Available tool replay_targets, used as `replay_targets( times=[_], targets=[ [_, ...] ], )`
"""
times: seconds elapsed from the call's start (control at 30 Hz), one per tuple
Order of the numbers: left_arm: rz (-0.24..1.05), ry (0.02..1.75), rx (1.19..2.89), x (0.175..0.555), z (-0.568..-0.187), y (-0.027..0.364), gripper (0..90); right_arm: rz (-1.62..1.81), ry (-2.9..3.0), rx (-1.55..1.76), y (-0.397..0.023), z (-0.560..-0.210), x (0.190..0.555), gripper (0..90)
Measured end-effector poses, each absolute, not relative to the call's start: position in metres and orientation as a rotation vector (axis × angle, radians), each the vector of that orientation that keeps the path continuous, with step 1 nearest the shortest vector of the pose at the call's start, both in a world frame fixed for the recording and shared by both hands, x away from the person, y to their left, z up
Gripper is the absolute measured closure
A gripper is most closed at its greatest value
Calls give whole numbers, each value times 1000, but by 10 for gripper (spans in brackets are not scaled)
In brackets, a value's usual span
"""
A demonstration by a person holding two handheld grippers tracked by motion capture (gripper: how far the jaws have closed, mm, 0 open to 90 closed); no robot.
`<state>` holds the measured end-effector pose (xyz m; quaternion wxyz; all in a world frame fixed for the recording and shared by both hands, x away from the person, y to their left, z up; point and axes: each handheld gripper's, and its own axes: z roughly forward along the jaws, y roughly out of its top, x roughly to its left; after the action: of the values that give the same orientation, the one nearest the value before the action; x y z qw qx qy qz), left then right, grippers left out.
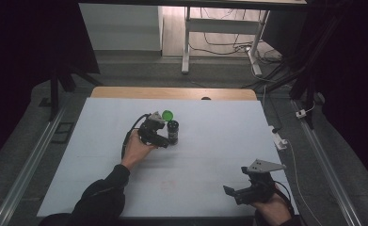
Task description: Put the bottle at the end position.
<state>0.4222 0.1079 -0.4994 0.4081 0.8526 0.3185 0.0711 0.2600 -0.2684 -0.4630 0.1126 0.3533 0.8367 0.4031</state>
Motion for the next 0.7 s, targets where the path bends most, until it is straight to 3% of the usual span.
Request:
replay_targets(
  times=[0.27,0.7],
  targets=[
    [117,777,2131,407,-488,122,0,1182,2455,1041,-268,-463,260,0],
    [75,771,2114,376,-466,149,0,1178,2455,1043,-268,-463,260,0]
  ],
)
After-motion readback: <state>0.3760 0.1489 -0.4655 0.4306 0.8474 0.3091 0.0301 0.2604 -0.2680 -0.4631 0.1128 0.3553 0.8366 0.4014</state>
